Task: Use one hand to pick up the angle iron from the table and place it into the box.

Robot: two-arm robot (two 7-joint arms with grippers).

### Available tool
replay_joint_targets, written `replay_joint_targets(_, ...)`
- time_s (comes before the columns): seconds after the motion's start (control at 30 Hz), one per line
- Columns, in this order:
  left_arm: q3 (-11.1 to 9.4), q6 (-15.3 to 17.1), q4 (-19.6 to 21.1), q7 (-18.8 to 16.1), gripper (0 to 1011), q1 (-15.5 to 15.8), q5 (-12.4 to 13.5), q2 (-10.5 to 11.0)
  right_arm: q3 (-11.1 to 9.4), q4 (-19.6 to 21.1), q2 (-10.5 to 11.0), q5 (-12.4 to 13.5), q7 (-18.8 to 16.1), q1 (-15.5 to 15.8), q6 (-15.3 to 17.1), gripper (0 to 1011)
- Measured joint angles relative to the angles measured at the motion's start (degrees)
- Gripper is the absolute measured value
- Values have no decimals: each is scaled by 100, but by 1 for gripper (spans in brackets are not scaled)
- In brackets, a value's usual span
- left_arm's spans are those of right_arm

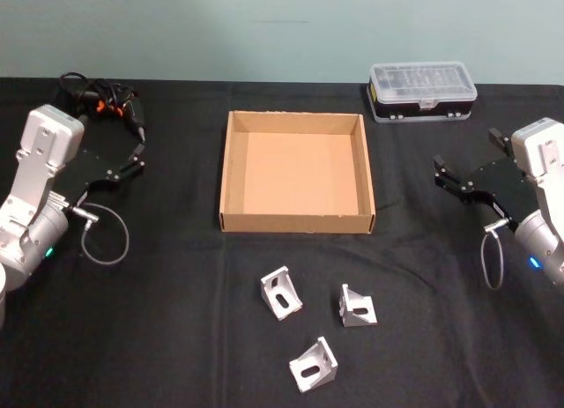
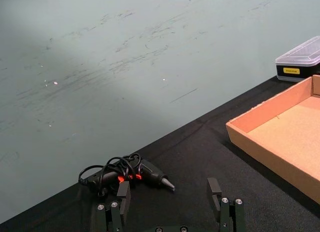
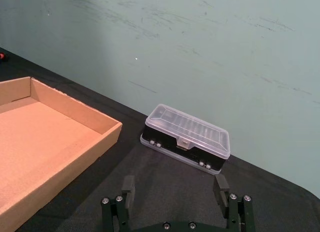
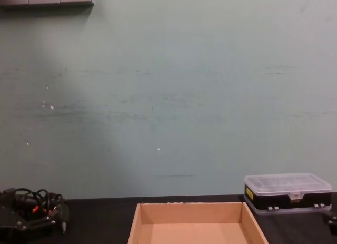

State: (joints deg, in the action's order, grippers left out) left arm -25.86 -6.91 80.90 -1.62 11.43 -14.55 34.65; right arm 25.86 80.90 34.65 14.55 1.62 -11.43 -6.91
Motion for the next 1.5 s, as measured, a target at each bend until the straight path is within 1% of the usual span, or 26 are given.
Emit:
replay_joint_targets(0.5, 0, 0, 0, 0, 1000, 0, 0, 0, -4, 2, -1, -2, -2, 2, 0, 1004)
replay_joint_targets(0.57, 0, 0, 0, 0, 1000, 0, 0, 0, -43, 68, 8, -1, -11, 39, -1, 1004)
replay_joint_targets(0.67, 0, 0, 0, 0, 1000, 0, 0, 0, -134, 299, 87, 28, -114, 128, -25, 1004)
replay_joint_targets(0.73, 0, 0, 0, 0, 1000, 0, 0, 0, -208, 520, 185, 74, -229, 209, -48, 1004)
replay_joint_targets(0.77, 0, 0, 0, 0, 1000, 0, 0, 0, -271, 693, 267, 127, -321, 269, -49, 1004)
replay_joint_targets(0.8, 0, 0, 0, 0, 1000, 0, 0, 0, -271, 693, 267, 127, -321, 269, -49, 1004)
replay_joint_targets(0.83, 0, 0, 0, 0, 1000, 0, 0, 0, -335, 870, 345, 182, -401, 342, -45, 1004)
replay_joint_targets(0.87, 0, 0, 0, 0, 1000, 0, 0, 0, -369, 964, 390, 216, -445, 383, -29, 1004)
replay_joint_targets(0.9, 0, 0, 0, 0, 1000, 0, 0, 0, -407, 1068, 441, 256, -487, 427, -2, 1004)
replay_joint_targets(0.93, 0, 0, 0, 0, 1000, 0, 0, 0, -493, 1278, 547, 341, -580, 520, 52, 1004)
replay_joint_targets(1.07, 0, 0, 0, 0, 1000, 0, 0, 0, -649, 1665, 774, 514, -791, 700, 186, 1004)
replay_joint_targets(1.1, 0, 0, 0, 0, 1000, 1, 0, 0, -736, 1868, 909, 623, -930, 796, 265, 1004)
replay_joint_targets(1.17, 0, 0, 0, 0, 1000, 0, 0, 0, -805, 2060, 1038, 725, -1071, 877, 363, 1004)
replay_joint_targets(1.2, 0, 0, 0, 0, 1000, 0, 0, 0, -870, 2236, 1165, 831, -1222, 944, 473, 1004)
replay_joint_targets(1.23, 0, 0, 0, 0, 1000, 0, 0, 0, -897, 2312, 1221, 878, -1297, 970, 535, 1004)
replay_joint_targets(1.27, 0, 0, 0, 0, 1000, 0, 0, 0, -941, 2452, 1323, 978, -1437, 1007, 669, 1004)
replay_joint_targets(1.33, 0, 0, 0, 0, 1000, 0, 0, 0, -972, 2577, 1412, 1115, -1623, 1032, 824, 1004)
replay_joint_targets(1.37, 0, 0, 0, 0, 1000, 0, 0, 0, -991, 2683, 1491, 1244, -1797, 1040, 987, 1004)
replay_joint_targets(1.47, 0, 0, 0, 0, 1000, 0, 0, 0, -983, 2792, 1582, 1377, -2073, 1017, 1197, 1004)
replay_joint_targets(1.5, 0, 0, 0, 0, 1000, 0, 0, 0, -948, 2837, 1632, 1445, -2283, 975, 1323, 1004)
